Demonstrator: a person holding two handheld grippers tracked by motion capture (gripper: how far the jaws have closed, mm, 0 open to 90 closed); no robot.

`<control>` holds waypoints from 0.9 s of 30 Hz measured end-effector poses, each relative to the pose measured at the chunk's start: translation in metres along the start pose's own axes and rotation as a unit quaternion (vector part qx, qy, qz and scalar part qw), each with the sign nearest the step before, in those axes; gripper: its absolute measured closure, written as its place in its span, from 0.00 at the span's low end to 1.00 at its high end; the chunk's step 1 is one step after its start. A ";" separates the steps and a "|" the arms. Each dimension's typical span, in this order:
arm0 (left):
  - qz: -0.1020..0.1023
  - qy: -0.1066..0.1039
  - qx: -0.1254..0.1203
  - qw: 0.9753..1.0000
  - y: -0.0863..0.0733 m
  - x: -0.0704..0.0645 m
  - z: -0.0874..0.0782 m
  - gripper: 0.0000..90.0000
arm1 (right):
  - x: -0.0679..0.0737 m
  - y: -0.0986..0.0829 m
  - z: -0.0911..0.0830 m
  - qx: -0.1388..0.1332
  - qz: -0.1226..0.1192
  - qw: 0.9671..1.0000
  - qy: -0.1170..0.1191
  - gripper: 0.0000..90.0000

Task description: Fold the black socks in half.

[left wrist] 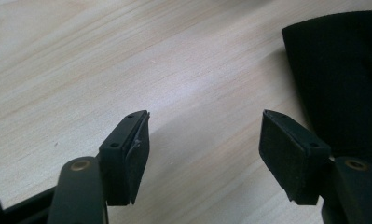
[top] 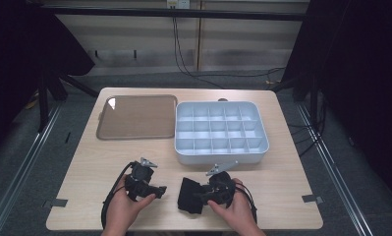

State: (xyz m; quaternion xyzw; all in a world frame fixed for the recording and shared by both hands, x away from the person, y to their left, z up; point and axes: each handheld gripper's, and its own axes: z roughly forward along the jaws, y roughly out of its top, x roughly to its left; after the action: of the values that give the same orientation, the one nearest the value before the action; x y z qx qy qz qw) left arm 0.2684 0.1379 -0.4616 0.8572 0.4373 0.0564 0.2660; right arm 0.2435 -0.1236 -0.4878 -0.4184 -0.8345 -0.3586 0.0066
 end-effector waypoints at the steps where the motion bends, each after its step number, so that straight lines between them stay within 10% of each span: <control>1: 0.000 0.001 -0.004 1.000 0.000 -0.001 0.001 0.37 | 0.000 0.001 0.000 0.004 0.001 1.000 -0.003 0.62; 27: 0.051 0.013 -0.029 0.998 -0.004 -0.002 0.008 0.30 | -0.010 0.011 -0.009 0.013 -0.005 1.000 0.011 0.84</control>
State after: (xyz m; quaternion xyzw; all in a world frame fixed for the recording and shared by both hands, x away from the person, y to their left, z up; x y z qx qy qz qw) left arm 0.2676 0.1350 -0.4703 0.8693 0.3948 0.0938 0.2821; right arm 0.2551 -0.1316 -0.4779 -0.4103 -0.8408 -0.3525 0.0199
